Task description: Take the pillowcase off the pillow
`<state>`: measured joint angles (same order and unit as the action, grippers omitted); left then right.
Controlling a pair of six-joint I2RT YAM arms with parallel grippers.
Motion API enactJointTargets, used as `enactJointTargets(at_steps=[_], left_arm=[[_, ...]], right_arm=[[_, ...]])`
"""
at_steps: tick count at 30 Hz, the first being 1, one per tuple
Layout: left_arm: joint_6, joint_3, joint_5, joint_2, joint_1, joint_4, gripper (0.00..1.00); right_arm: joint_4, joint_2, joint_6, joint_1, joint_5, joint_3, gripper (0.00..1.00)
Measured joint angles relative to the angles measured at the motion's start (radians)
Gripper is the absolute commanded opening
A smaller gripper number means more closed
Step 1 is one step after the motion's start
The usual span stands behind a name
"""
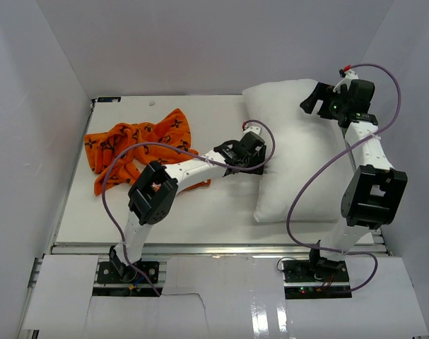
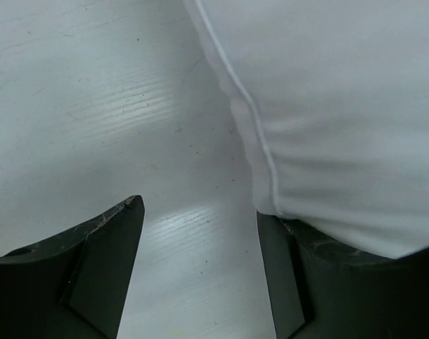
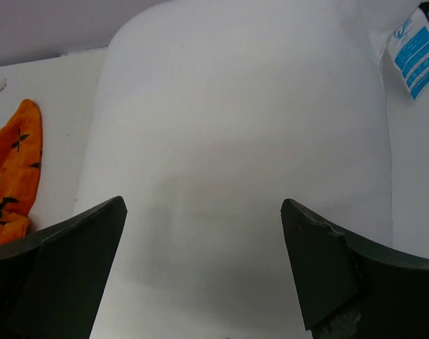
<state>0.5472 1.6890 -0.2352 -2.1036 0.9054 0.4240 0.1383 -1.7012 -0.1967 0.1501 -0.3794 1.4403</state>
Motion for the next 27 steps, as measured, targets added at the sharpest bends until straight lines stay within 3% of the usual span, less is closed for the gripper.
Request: enactJointTargets(at_steps=[4, 6, 8, 9, 18, 27], left_arm=[[-0.002, 0.008, -0.018, -0.003, 0.0, 0.014, 0.77], [-0.013, 0.001, -0.047, 0.017, 0.0, 0.031, 0.8], [-0.032, -0.017, -0.083, 0.062, 0.0, 0.047, 0.98], [-0.045, -0.036, -0.103, 0.102, 0.0, 0.059, 0.98], [-0.175, -0.161, -0.251, 0.705, -0.001, 0.049, 0.98], [-0.254, -0.507, -0.179, 1.229, -0.003, -0.114, 0.98]], right_arm=[[0.028, -0.025, 0.024, -0.001, -0.004, 0.071, 0.98], [0.049, -0.002, 0.031, -0.002, 0.002, 0.064, 0.91], [0.07, 0.046, 0.036, -0.003, 0.012, 0.041, 0.9], [0.085, 0.081, 0.038, -0.006, 0.022, 0.028, 0.9], [0.158, 0.524, 0.011, -0.049, 0.018, -0.11, 0.9], [0.19, 0.858, -0.01, -0.059, -0.097, -0.322, 0.9]])
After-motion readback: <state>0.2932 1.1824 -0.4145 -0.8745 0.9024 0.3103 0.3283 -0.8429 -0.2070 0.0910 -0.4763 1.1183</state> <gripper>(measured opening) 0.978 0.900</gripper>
